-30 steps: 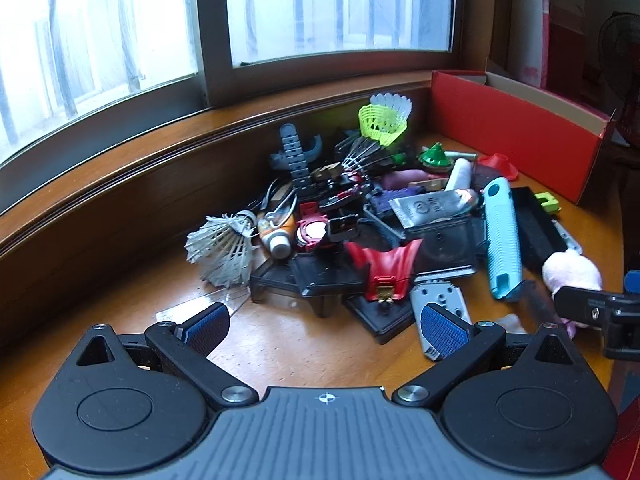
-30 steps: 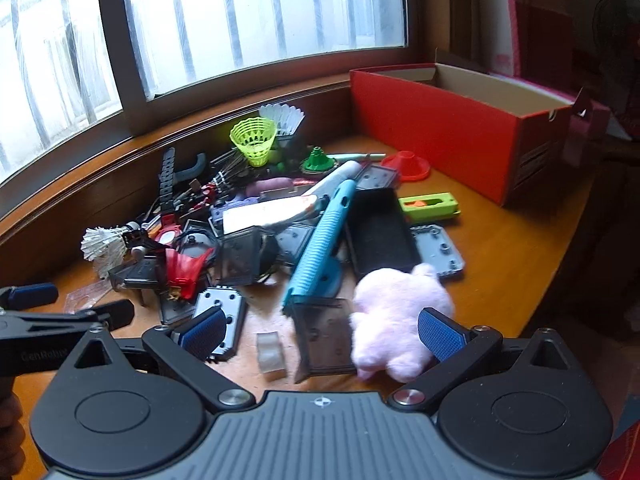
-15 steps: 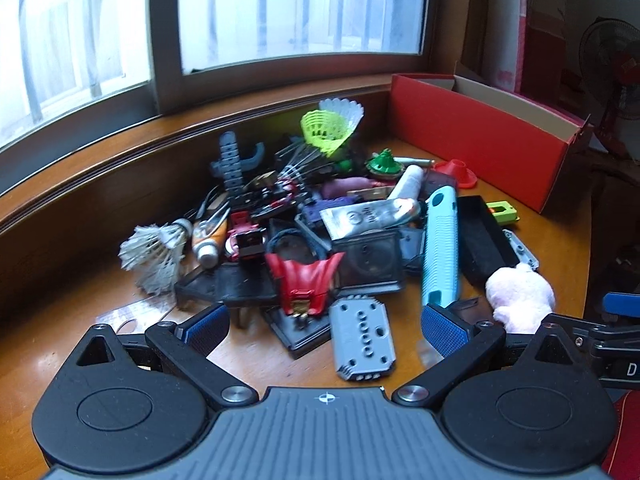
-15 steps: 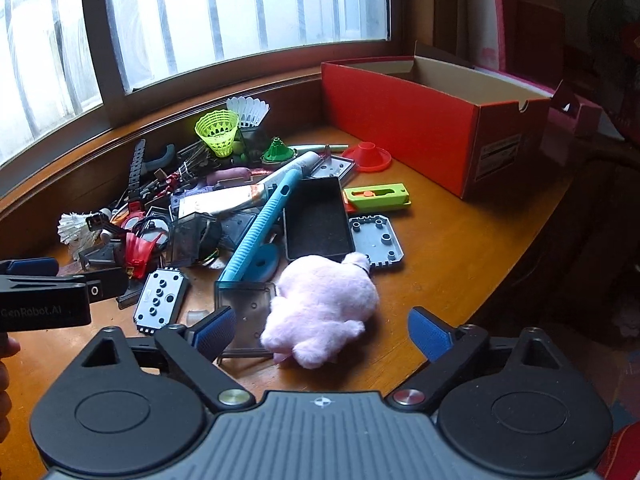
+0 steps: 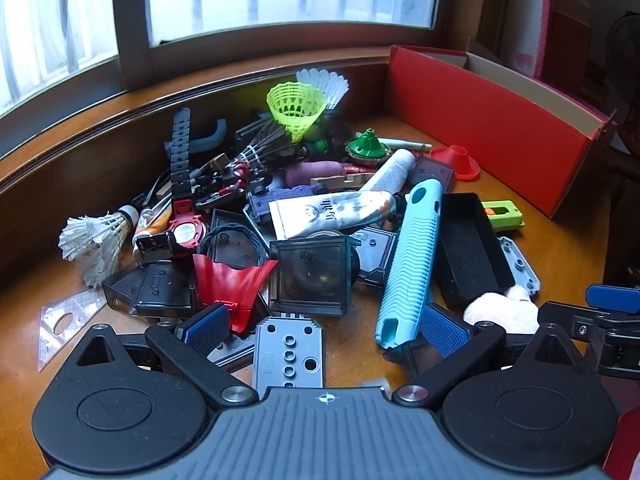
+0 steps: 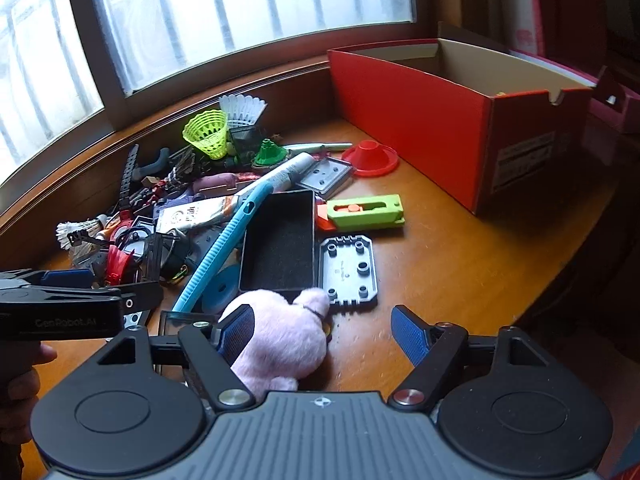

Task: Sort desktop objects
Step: 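Move right tool to black foam-lined tray while left tool approaches dark square case, then close right tool on black tray while left tool grips dark square case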

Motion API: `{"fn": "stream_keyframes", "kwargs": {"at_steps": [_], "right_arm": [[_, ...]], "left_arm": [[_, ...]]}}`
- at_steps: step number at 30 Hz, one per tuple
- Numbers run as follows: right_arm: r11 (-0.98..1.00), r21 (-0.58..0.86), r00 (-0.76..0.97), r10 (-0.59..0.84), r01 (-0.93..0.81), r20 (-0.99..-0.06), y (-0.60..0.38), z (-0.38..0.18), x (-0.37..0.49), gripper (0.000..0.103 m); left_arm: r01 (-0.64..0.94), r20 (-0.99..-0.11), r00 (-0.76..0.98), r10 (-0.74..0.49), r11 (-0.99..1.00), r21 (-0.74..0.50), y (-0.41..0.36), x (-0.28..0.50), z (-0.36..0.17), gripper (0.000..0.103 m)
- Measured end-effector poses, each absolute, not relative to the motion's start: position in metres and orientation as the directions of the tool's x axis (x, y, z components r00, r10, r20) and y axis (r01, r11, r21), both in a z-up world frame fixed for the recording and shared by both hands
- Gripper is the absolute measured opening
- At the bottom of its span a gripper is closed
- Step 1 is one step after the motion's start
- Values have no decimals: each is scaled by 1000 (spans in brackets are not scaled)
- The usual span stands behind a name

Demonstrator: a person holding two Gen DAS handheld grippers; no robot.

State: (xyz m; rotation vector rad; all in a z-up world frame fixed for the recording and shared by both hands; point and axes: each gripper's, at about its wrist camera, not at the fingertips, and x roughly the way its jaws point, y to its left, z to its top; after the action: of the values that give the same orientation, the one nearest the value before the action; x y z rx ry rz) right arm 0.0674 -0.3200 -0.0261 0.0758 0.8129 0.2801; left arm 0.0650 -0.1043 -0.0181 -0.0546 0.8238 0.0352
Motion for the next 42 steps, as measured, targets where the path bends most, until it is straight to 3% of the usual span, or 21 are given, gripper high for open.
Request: {"fn": "stream_keyframes", "kwargs": {"at_steps": [12, 23, 34, 42], "right_arm": [[913, 172, 611, 378, -369, -696, -309, -39, 108, 69], [906, 154, 559, 370, -394, -742, -289, -57, 139, 58], [927, 123, 597, 326, -355, -733, -278, -60, 149, 56], [933, 116, 615, 314, -340, -723, -278, -53, 144, 56]], "left_arm": [[-105, -734, 677, 56, 994, -20, -113, 74, -21, 103], [17, -736, 674, -62, 998, -68, -113, 100, -32, 101], [147, -730, 662, -169, 985, -94, -104, 117, -49, 103], [139, -706, 692, -154, 987, -80, -79, 106, -45, 100]]}}
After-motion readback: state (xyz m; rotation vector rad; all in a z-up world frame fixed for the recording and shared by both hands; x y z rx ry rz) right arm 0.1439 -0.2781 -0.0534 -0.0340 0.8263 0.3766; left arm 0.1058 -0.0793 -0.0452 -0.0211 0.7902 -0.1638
